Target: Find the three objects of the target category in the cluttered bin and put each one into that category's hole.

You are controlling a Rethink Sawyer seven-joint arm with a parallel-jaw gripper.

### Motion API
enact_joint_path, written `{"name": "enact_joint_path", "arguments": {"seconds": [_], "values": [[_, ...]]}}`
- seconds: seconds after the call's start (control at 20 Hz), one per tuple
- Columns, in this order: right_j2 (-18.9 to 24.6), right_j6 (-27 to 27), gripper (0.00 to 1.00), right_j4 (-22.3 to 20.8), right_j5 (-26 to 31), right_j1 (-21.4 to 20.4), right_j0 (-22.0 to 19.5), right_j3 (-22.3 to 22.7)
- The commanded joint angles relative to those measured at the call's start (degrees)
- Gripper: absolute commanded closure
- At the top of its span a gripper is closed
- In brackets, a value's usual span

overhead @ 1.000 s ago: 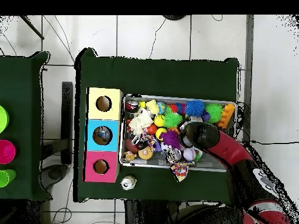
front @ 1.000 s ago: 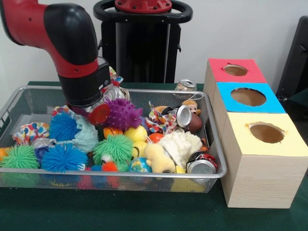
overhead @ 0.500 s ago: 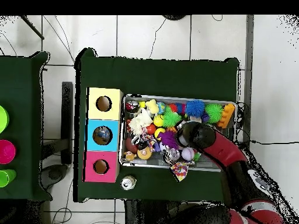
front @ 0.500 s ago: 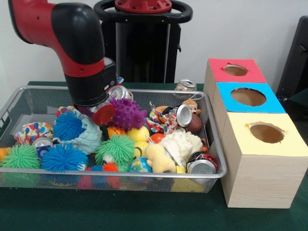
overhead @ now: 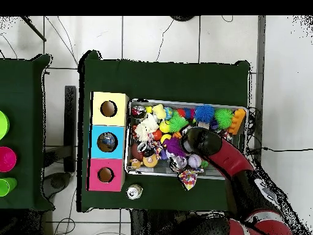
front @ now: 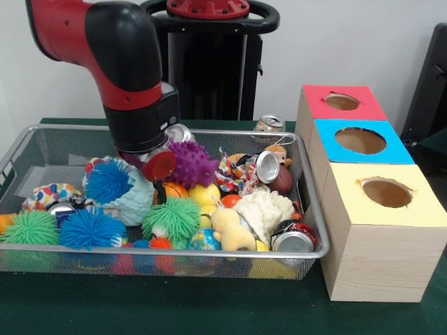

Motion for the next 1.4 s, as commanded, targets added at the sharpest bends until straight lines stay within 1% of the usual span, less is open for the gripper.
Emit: {"name": "enact_joint_path", "arguments": {"seconds": [0.05,0.4,0.55,0.8,1.4], "values": [[6.92,12.55,0.0,4.71,3.69,0.67,4.51,9.46],[6.63,12.28,0.0,7.23,4.02,-0.8,5.68,11.05],[5.25,11.45,0.0,7.0,3.6,-0.7,6.8,10.4],[5.38,10.72,0.0,7.96,4.11,-0.7,6.63,10.67],[5.02,11.26,0.0,9.99,4.81,-0.91,7.89,10.81]]}}
